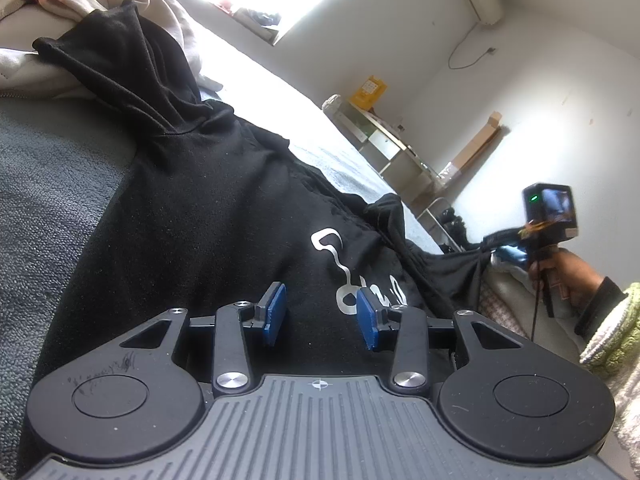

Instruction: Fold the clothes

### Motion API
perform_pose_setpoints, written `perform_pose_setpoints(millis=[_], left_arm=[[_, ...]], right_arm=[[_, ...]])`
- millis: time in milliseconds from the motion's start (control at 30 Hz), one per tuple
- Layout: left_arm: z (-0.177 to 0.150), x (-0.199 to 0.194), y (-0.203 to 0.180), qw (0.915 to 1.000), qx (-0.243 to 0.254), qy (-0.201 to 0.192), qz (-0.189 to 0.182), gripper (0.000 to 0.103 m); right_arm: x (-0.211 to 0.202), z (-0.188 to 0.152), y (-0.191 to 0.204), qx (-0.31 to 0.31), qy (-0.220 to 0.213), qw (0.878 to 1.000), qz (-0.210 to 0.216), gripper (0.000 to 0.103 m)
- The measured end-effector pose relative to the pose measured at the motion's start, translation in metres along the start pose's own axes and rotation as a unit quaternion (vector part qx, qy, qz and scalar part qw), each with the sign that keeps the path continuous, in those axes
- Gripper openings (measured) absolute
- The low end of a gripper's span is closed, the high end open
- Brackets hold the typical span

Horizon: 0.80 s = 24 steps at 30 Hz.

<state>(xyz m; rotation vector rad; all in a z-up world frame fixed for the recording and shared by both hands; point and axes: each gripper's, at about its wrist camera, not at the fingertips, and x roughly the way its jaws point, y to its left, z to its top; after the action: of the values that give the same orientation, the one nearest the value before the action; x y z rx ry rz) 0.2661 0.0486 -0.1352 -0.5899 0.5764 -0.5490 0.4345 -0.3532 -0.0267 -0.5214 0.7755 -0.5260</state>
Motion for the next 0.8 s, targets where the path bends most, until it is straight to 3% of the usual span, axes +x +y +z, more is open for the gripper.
perform_pose_setpoints(millis=[67, 233, 400, 600, 700, 800], left_arm=[[0.000, 0.000, 0.000, 1.0000, 0.000, 0.000, 0.000, 0.039], [0.000, 0.000, 0.000, 1.0000, -0.002, 0.000, -0.001, 0.039], [0.001, -0.003, 0.000, 1.0000, -0.004, -0.004, -0.003, 0.039], [0.007, -0.019, -0.013, 0.9997, -0.002, -0.021, 0.014, 0.040], [0.013, -0.045, -0.022, 0.9994, -0.010, -0.028, 0.016, 0.041], [0.019, -0.083, -0.020, 0.9982, -0.024, -0.040, 0.039, 0.042]], right_arm=[[-0.017, 0.002, -0.011, 0.031, -0.026, 0.999, 0.001, 0.037], [-0.080, -0.003, -0.052, 0.077, -0.103, 0.992, 0.013, 0.041], [-0.162, -0.049, -0.111, 0.144, -0.139, 0.971, 0.127, 0.043], [-0.240, -0.109, -0.158, 0.156, -0.153, 0.949, 0.229, 0.044], [-0.267, -0.114, -0.166, 0.149, -0.168, 0.935, 0.274, 0.044], [-0.287, -0.105, -0.154, 0.142, -0.191, 0.913, 0.330, 0.046]])
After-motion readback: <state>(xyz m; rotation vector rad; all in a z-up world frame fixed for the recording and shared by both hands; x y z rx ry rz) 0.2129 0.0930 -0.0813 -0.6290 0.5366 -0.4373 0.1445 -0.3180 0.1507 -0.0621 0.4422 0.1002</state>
